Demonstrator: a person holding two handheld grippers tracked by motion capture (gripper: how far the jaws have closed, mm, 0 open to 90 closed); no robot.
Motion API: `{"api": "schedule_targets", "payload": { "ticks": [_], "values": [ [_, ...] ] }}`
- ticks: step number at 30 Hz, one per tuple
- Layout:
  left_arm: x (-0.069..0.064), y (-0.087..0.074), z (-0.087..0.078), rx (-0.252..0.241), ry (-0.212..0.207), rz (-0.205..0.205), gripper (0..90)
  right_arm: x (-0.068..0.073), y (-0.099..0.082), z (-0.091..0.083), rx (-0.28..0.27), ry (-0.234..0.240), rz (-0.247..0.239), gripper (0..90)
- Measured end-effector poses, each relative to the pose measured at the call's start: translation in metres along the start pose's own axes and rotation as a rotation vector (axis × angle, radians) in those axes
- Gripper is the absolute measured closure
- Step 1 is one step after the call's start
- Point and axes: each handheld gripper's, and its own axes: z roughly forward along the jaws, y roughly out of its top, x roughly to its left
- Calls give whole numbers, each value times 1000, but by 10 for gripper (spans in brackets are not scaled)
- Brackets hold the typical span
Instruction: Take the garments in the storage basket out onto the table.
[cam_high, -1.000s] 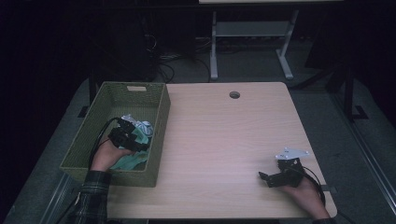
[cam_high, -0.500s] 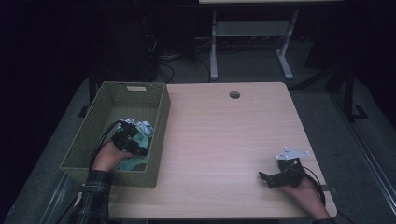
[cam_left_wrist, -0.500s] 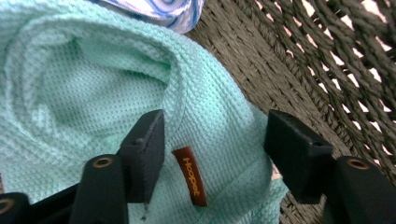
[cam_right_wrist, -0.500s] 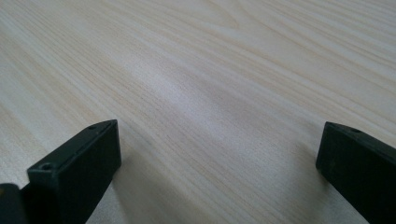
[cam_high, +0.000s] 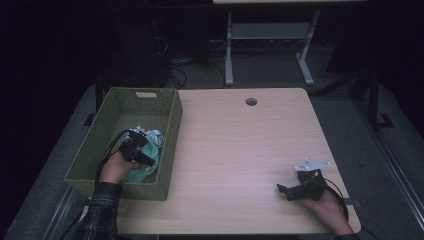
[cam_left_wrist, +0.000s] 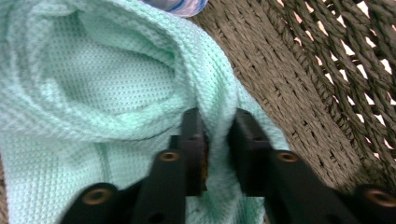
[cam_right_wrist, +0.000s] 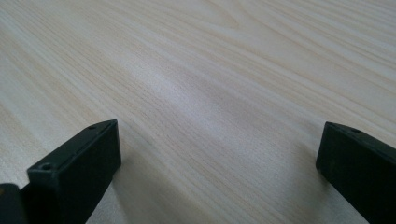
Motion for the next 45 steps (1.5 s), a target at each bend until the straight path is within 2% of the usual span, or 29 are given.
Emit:
{"api": "schedule_targets", "payload": {
  "ticks": [3,5,6,7,12,14,16,17,18,19,20,21,23,24,25,31,36,38,42,45],
  "values": [
    [1,0,-2,-6,-4,-11,834,0,0,0,1,0,0,0],
    [3,-1,-6,-25,-14,-19,857,0,0,0,1,0,0,0],
    [5,-1,-10,-52,-29,-25,860,0,0,0,0,0,1,0],
    [5,-1,-10,-52,-29,-25,860,0,0,0,0,0,1,0],
    [8,-4,-20,-159,-63,-64,861,0,0,0,0,0,0,0],
    [11,-5,-24,-178,-69,-64,861,0,0,0,0,0,1,0],
    [12,-6,-29,-231,-85,-76,861,0,0,0,0,1,1,0],
    [12,-6,-29,-231,-85,-76,861,0,0,0,0,1,1,0],
    [13,-7,-33,-259,-91,-71,861,0,0,0,0,1,1,0],
    [13,-7,-33,-259,-91,-71,862,0,0,0,0,1,1,0],
    [13,-8,-37,-290,-97,-76,861,0,0,0,0,1,1,0],
    [13,-8,-37,-290,-97,-76,862,0,0,0,0,1,1,0],
    [14,-9,-40,-327,-115,-79,861,0,0,0,0,1,1,0],
    [16,-11,-45,-368,-115,-81,861,0,0,0,0,1,1,0],
    [16,-11,-45,-368,-115,-81,861,0,0,0,0,1,1,0],
    [24,-21,-62,-491,-118,-106,861,0,0,0,0,1,1,0],
    [27,-25,-69,-535,-113,-118,862,0,0,0,0,1,1,0],
    [27,-26,-74,-566,-109,-117,862,0,0,0,0,1,1,0],
    [26,-26,-79,-586,-103,-110,862,0,0,0,0,1,1,0],
    [25,-27,-84,-621,-100,-110,862,0,0,0,0,1,1,0]
  ]
}}
